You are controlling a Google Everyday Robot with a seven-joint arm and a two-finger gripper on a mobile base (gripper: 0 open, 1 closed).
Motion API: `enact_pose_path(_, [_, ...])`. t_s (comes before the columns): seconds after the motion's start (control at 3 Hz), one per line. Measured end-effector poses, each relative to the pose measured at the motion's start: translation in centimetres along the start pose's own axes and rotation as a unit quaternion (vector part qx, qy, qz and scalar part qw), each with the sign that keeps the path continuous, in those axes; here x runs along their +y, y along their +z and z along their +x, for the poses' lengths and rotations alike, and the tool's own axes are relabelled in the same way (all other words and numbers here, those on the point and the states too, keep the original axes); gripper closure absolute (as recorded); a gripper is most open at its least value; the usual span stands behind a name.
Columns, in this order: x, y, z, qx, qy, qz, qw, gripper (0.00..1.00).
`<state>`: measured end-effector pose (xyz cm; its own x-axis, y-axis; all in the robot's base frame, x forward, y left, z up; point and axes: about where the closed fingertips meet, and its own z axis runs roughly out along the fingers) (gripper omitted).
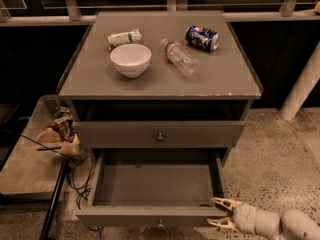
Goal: Open middle drawer
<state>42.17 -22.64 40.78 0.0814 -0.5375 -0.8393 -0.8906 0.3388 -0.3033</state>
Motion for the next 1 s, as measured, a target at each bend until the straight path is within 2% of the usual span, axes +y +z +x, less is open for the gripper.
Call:
enact_pose_path(0.33, [0.96,-0.66,0.28,0.000,0.000,-0.001,1.0000,0.84])
enact_pose_path(0.67, [0.71,-0.85,-0.16,0.000,0.000,-0.002,1.0000,1.00])
enact_pose_path(1.0, [0.53,-0.87,-0.29,0.000,0.000,-0.001,1.0000,1.00])
